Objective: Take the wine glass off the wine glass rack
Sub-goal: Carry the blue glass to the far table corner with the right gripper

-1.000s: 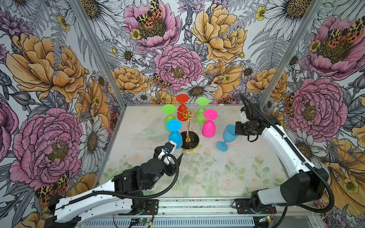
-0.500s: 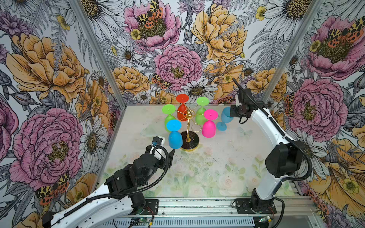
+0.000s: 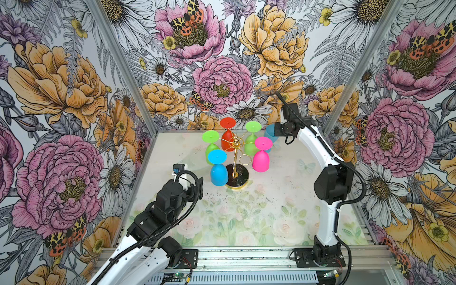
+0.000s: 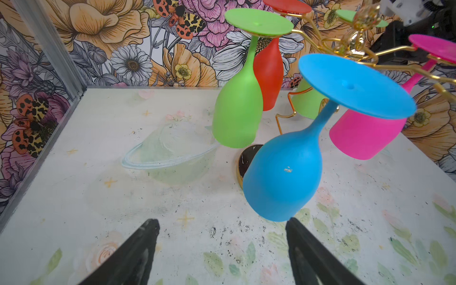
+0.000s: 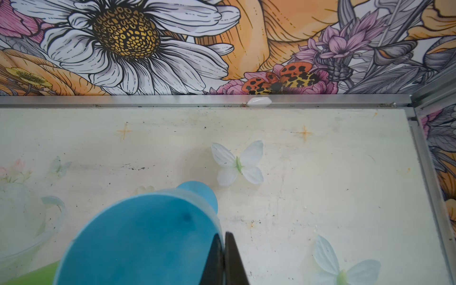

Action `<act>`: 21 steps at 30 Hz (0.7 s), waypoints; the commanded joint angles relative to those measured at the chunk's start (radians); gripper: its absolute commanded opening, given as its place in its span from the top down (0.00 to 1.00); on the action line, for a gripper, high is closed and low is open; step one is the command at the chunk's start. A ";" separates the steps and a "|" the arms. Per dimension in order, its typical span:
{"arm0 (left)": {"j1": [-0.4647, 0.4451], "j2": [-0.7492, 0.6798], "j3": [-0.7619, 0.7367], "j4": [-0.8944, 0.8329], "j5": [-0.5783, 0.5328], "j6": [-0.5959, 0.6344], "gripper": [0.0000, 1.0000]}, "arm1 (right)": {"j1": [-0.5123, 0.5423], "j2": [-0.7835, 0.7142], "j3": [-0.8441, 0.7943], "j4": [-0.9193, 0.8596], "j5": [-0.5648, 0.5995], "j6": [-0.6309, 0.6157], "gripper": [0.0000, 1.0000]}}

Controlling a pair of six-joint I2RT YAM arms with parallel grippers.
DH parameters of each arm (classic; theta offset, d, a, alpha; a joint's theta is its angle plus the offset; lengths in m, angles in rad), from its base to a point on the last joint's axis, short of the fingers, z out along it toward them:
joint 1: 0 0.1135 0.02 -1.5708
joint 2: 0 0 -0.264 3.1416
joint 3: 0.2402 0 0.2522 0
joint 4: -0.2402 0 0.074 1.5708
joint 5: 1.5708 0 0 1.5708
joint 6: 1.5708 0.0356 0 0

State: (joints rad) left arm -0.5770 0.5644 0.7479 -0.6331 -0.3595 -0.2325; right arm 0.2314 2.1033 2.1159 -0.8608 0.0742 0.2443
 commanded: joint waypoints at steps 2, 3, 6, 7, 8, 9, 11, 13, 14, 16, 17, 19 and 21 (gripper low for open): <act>0.076 -0.003 0.047 -0.005 0.076 0.028 0.17 | 0.026 0.047 0.067 0.019 0.000 -0.005 1.00; 0.092 -0.003 0.049 -0.005 0.084 0.035 0.17 | 0.031 0.059 0.077 0.019 0.003 -0.005 1.00; 0.135 -0.004 0.054 -0.006 0.111 0.050 0.17 | 0.040 0.082 0.094 0.020 0.011 -0.001 1.00; 0.149 -0.006 0.053 -0.007 0.121 0.054 0.16 | 0.042 0.088 0.097 0.019 0.013 0.002 1.00; 0.158 -0.006 0.053 -0.006 0.129 0.055 0.16 | 0.044 0.094 0.102 0.020 0.013 0.005 1.00; 0.170 -0.008 0.052 -0.006 0.137 0.059 0.16 | 0.045 0.101 0.106 0.020 0.012 0.008 1.00; 0.188 -0.010 0.049 -0.007 0.143 0.063 0.16 | 0.047 0.115 0.113 0.020 0.013 0.013 1.00; 0.199 -0.017 0.047 -0.007 0.143 0.066 0.16 | 0.047 0.123 0.117 0.020 0.017 0.016 1.00; 0.202 -0.019 0.045 -0.007 0.173 0.068 0.16 | 0.046 0.129 0.117 0.021 0.020 0.019 1.00; 0.205 -0.026 0.043 -0.007 0.174 0.075 0.16 | 0.047 0.137 0.118 0.020 0.027 0.025 1.00; 0.207 -0.029 0.043 -0.007 0.173 0.076 0.16 | 0.047 0.142 0.118 0.021 0.031 0.027 1.00; 0.207 -0.033 0.040 -0.007 0.175 0.081 0.16 | 0.047 0.148 0.118 0.022 0.038 0.029 1.00; 0.207 -0.034 0.040 -0.010 0.178 0.083 0.16 | 0.049 0.156 0.121 0.022 0.044 0.029 1.00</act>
State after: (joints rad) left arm -0.3809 0.5396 0.7746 -0.6331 -0.2115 -0.1722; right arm 0.2775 2.2368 2.2044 -0.8600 0.0883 0.2539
